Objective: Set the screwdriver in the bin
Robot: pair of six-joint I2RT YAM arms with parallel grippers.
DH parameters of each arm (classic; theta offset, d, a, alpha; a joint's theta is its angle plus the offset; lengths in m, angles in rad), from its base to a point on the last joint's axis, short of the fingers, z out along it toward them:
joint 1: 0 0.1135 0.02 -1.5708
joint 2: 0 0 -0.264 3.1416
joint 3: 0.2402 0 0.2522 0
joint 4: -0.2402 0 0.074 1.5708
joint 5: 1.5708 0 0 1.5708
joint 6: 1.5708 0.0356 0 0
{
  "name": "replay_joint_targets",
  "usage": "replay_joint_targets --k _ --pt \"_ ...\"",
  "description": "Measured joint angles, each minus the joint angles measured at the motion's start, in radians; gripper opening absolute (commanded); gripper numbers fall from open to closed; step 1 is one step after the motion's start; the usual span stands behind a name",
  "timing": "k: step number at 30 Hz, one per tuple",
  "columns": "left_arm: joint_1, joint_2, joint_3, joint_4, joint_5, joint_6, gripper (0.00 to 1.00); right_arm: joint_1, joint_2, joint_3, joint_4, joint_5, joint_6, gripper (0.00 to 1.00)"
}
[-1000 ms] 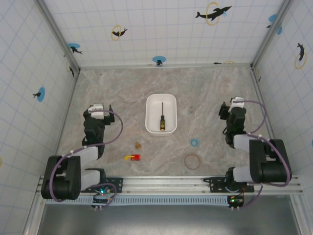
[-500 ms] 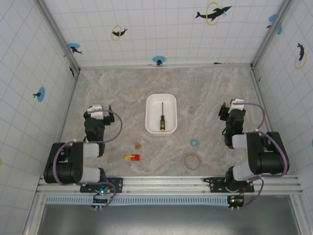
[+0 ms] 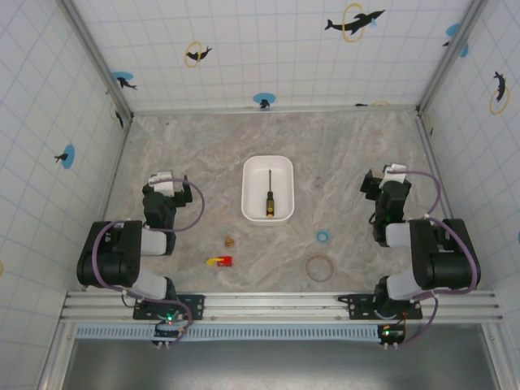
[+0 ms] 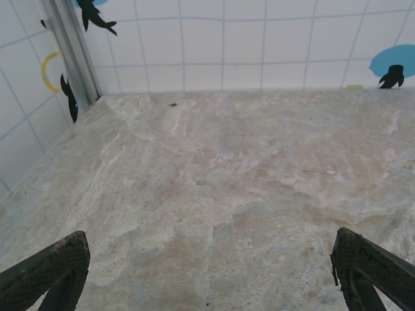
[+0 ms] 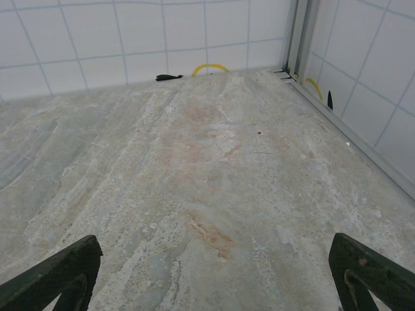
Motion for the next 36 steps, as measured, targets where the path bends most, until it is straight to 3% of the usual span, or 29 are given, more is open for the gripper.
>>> replay_joint_targets --k 36 --pt "0.000 0.000 0.000 0.000 0.004 0.000 0.98 -0.001 0.000 0.000 0.000 0.000 0.000 0.99"
